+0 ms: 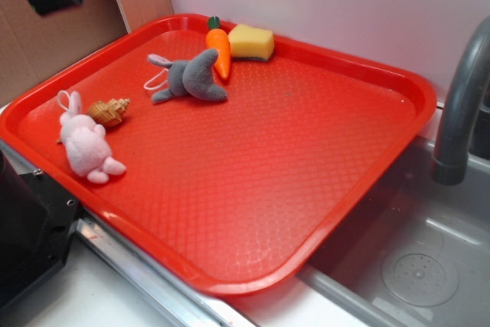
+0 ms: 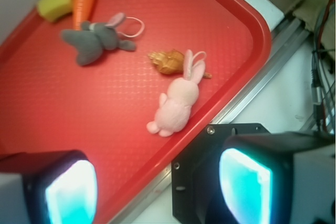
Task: Grab the pink bunny.
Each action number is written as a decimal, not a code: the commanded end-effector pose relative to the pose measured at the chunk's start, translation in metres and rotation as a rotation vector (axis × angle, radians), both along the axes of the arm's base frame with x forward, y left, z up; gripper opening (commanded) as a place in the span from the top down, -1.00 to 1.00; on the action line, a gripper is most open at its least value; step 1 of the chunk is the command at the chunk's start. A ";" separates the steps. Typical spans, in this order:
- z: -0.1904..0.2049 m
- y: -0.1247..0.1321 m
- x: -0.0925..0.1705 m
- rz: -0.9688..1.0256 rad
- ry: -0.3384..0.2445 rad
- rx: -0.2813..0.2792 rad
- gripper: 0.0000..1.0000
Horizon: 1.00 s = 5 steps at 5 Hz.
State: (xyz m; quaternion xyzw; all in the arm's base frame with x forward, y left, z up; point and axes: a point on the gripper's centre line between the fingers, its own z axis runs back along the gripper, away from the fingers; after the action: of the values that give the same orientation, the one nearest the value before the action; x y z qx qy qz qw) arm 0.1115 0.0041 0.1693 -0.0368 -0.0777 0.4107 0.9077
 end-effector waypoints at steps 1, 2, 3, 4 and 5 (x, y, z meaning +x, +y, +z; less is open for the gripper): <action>-0.061 0.011 0.014 0.068 0.001 0.047 -1.00; -0.091 0.018 0.018 0.067 0.029 0.087 -1.00; -0.115 0.030 0.026 0.093 0.041 0.152 -1.00; -0.144 0.039 0.028 0.085 0.109 0.242 -1.00; -0.151 0.035 0.028 0.066 0.101 0.193 -1.00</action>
State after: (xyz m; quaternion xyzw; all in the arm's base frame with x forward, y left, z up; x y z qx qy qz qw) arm 0.1418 0.0365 0.0184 0.0717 -0.0746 0.4408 0.8916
